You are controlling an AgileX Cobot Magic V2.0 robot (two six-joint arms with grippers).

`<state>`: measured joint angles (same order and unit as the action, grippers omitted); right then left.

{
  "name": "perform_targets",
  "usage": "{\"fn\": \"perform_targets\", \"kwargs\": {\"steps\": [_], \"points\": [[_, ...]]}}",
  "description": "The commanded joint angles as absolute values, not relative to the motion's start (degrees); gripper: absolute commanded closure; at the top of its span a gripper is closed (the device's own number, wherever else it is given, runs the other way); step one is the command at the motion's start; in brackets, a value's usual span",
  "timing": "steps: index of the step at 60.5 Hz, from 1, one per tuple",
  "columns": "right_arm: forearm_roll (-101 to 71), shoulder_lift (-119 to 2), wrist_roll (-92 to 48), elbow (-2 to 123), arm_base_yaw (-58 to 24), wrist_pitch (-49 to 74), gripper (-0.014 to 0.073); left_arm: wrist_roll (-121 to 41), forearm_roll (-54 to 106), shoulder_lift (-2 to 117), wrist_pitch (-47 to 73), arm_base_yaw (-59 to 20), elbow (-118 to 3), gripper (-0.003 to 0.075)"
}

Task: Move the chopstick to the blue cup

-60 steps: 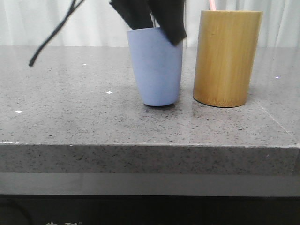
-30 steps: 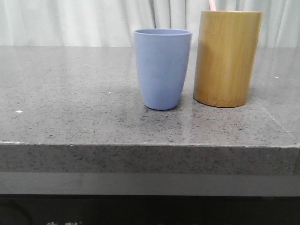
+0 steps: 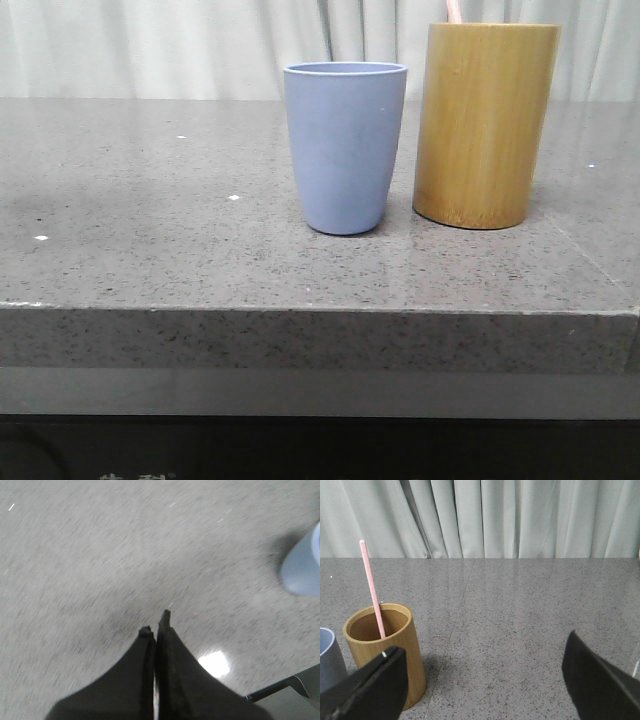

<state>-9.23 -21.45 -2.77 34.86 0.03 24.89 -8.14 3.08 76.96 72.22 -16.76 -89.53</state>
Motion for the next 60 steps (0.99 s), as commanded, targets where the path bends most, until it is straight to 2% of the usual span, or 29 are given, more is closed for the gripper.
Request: {"fn": "perform_targets", "kwargs": {"steps": [1, 18, 34, 48, 60], "points": [[-9.46, -22.30, -3.03, 36.94, 0.26, 20.06, -0.0041, -7.49, 4.62, 71.24, 67.79, -13.91, -86.68, 0.0739], [-9.46, -22.30, -3.03, 36.94, 0.26, 20.06, -0.0041, -5.92, 5.79, 53.80, 50.23, -7.40, -67.14, 0.0739], [-9.46, -22.30, -3.03, 36.94, 0.26, 20.13, -0.0041, -5.59, 6.00, 33.38, 36.55, -7.03, -47.78, 0.0739], [-9.46, -23.91, -3.08, 36.94, 0.26, 19.46, -0.0041, -5.59, 6.15, 14.63, 31.51, -7.03, -35.00, 0.0739], [-9.46, -31.27, -3.08, 37.17, -1.77, 12.51, -0.0041, -5.59, 6.45, 4.14, 30.85, -7.03, -31.80, 0.0739]]}}
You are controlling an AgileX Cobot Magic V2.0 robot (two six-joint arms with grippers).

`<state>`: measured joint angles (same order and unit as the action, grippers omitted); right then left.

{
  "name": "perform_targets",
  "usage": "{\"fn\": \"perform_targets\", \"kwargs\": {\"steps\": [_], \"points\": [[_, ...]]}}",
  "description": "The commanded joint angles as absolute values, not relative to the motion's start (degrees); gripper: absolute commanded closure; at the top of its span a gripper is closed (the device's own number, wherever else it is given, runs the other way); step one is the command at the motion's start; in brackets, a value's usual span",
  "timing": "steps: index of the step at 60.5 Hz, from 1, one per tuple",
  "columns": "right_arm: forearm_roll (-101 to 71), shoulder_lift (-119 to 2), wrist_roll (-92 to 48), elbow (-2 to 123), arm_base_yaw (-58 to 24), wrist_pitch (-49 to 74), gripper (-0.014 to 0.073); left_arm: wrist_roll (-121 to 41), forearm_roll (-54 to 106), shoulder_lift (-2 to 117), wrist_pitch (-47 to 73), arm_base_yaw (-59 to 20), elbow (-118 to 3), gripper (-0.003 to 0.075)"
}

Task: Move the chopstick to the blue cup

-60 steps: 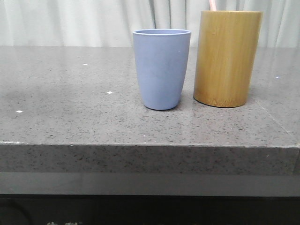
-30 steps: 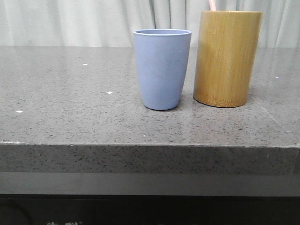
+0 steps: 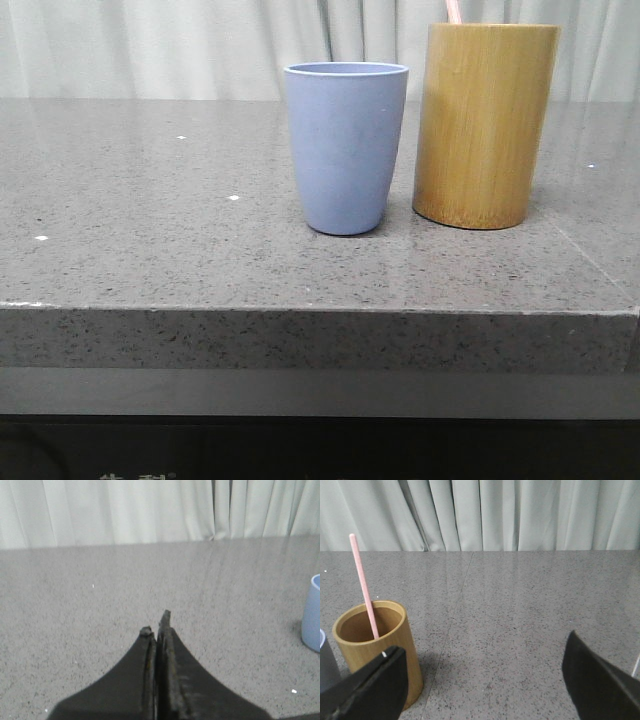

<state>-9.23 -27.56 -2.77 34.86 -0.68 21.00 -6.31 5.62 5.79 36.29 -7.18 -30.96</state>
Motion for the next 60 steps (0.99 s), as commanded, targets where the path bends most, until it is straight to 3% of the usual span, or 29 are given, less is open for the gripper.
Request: {"fn": "perform_targets", "kwargs": {"steps": [1, 27, 49, 54, 60], "points": [[-9.46, -31.99, -3.08, 37.29, -2.15, 11.78, -0.0041, -5.59, 6.45, 3.78, 30.85, -7.03, -31.80, 0.0739], [-5.37, -63.77, -3.19, 58.58, -22.56, 5.20, -0.0041, -5.59, 6.45, 2.84, 30.85, -7.03, -31.80, 0.0739], [-5.24, -80.76, -3.19, 69.09, -23.74, 4.93, -0.0034, -5.59, 6.45, 2.84, 30.85, -7.03, -31.80, 0.0739], [-5.25, -81.55, -3.19, 69.40, -23.74, 5.06, 0.0035, -5.59, 6.45, 2.84, 30.85, -7.03, -31.80, 0.0739], [-5.25, -81.56, -3.19, 69.40, -23.74, 5.39, 0.0197, -5.59, 6.45, 2.84, 30.85, -7.03, -31.80, 0.0739]]}}
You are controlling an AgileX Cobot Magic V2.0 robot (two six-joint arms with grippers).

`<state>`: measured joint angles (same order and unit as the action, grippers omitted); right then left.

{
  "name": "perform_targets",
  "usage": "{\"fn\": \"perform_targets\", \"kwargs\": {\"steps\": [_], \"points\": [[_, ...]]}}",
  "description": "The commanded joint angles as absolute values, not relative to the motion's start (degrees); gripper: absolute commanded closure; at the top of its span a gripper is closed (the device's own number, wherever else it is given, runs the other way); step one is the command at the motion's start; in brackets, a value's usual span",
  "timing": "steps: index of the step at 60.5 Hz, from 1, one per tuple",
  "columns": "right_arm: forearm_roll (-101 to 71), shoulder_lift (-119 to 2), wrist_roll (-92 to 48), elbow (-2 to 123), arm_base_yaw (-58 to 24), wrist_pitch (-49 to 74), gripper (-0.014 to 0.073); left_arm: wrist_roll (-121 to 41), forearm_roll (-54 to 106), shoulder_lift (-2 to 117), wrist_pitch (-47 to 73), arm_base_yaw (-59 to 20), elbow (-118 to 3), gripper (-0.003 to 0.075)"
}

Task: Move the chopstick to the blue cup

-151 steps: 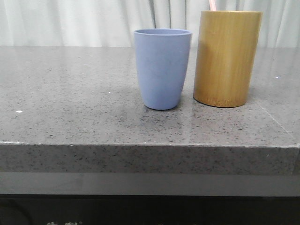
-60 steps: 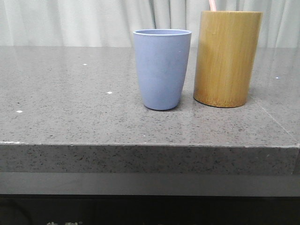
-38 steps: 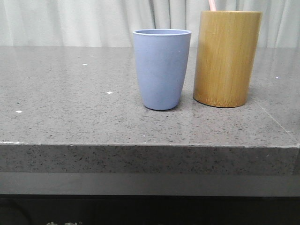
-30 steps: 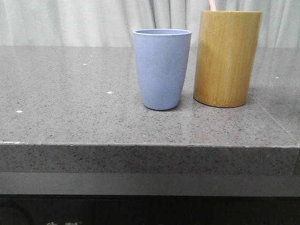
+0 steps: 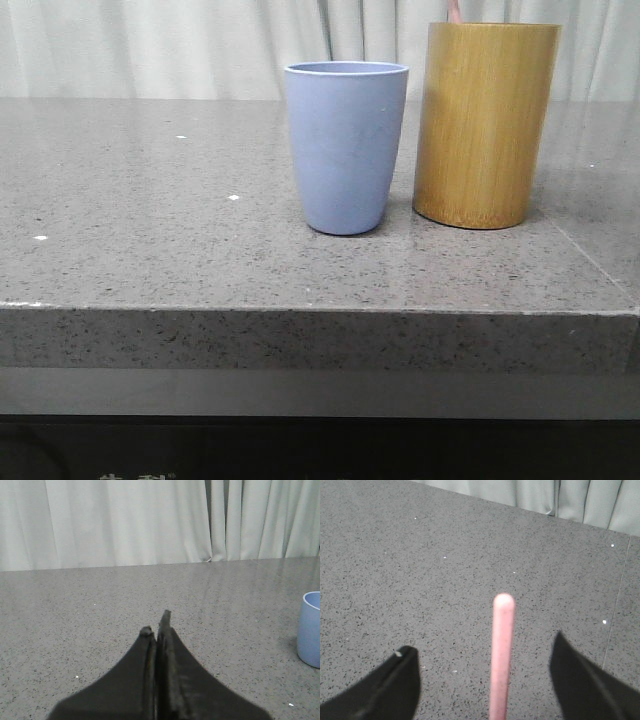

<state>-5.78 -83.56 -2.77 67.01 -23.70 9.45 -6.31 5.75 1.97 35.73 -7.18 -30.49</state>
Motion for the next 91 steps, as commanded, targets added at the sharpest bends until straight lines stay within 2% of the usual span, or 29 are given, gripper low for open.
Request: {"fn": "perform_targets", "kwargs": {"steps": [1, 8, 14, 22, 35, 48, 58, 77, 91], "points": [[-5.25, -81.56, -3.19, 69.40, -23.74, 5.39, 0.0223, -5.59, 6.45, 2.84, 30.85, -7.03, -31.80, 0.0739], [-5.25, -81.56, -3.19, 69.40, -23.74, 5.46, 0.0442, -5.59, 6.45, 2.84, 30.85, -7.03, -31.80, 0.0739], [-5.25, -81.40, -3.19, 69.40, -23.74, 5.73, 0.0578, -5.59, 6.45, 2.84, 30.85, -7.03, -31.80, 0.0739], [-4.86, -80.51, -3.19, 69.40, -23.74, 5.59, 0.0663, -5.59, 6.45, 2.84, 30.85, -7.03, -31.80, 0.0739], [-3.57, -74.96, -3.19, 69.56, -23.74, 3.92, 0.0662, -5.59, 6.45, 2.84, 30.85, -7.03, -31.80, 0.0739], [-3.57, -66.10, -3.19, 69.56, -23.74, -4.39, 0.0662, -5.59, 6.45, 2.84, 30.85, -7.03, -31.80, 0.0739], [-5.84, -62.60, -2.32, 69.56, -25.03, -6.12, 0.0662, -5.59, 6.45, 2.84, 30.85, -7.03, -31.80, 0.0739], [-6.56, -67.61, -2.32, 69.56, -36.41, -8.24, 0.0661, -5.59, 6.45, 2.84, 30.85, -7.03, -31.80, 0.0739], [-6.50, -76.00, -2.42, 68.79, -37.42, -9.29, 0.0659, -5.59, 6.45, 2.84, 30.85, -7.03, -31.80, 0.0739]]}}
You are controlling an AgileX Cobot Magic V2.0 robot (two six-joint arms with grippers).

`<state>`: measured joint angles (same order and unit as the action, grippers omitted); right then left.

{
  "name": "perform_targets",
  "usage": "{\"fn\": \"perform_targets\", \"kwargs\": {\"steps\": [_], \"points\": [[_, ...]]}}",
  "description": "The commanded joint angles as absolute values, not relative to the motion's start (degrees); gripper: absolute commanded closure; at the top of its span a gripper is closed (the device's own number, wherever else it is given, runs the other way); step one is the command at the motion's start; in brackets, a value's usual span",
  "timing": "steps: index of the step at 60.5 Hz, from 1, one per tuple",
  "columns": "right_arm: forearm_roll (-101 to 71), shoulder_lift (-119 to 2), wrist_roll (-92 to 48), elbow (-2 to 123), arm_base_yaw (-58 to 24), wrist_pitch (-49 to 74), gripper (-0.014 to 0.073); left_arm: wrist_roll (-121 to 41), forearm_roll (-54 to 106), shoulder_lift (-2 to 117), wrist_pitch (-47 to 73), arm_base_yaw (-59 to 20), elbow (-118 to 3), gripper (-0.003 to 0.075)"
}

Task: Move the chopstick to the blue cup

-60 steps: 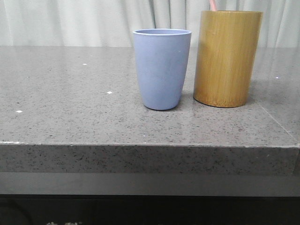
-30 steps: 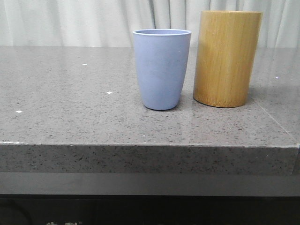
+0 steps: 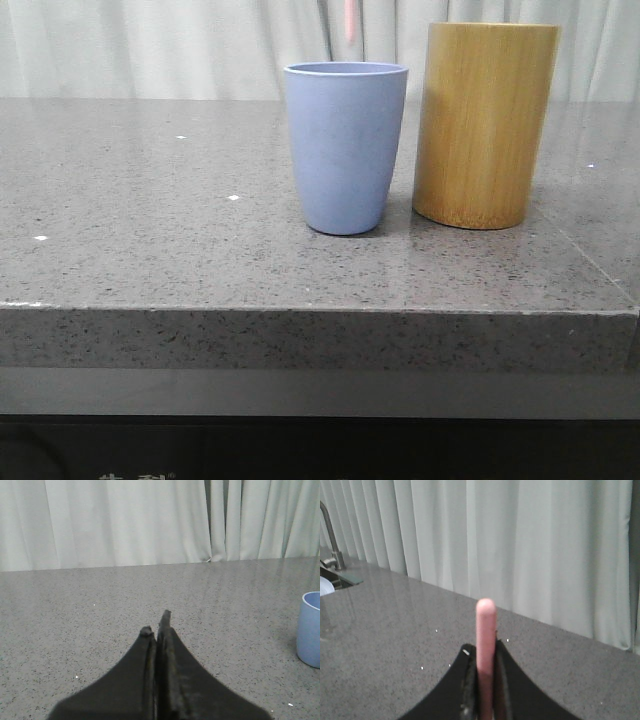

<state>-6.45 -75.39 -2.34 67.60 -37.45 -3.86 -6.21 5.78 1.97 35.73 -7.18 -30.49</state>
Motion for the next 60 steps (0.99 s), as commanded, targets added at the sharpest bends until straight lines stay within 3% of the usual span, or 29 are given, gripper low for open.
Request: {"fn": "perform_targets", "kwargs": {"steps": [1, 10, 27, 35, 44, 60], "points": [[-6.50, -76.63, -2.42, 68.66, -37.42, -9.29, 0.0659, -5.59, 6.45, 2.84, 30.85, -7.03, -31.80, 0.0739], [-6.50, -80.22, -2.42, 66.66, -37.42, -10.09, 0.0636, -5.59, 6.45, 2.84, 30.85, -7.03, -31.80, 0.0739], [-6.50, -81.23, -2.96, 65.09, -37.42, -9.96, 0.0315, -5.59, 6.45, 2.84, 30.85, -7.03, -31.80, 0.0739], [-6.50, -80.11, -3.09, 65.38, -37.22, -9.95, 0.0224, -5.59, 6.45, 2.84, 30.85, -7.03, -31.80, 0.0739], [-6.56, -77.43, -3.09, 69.14, -35.47, -0.58, 0.0287, -5.59, 6.45, 2.84, 30.85, -7.03, -31.80, 0.0739], [-6.56, -73.13, -3.09, 79.99, -25.79, 26.44, 0.0587, -5.59, 6.45, 2.84, 30.85, -7.03, -31.80, 0.0739]]}}
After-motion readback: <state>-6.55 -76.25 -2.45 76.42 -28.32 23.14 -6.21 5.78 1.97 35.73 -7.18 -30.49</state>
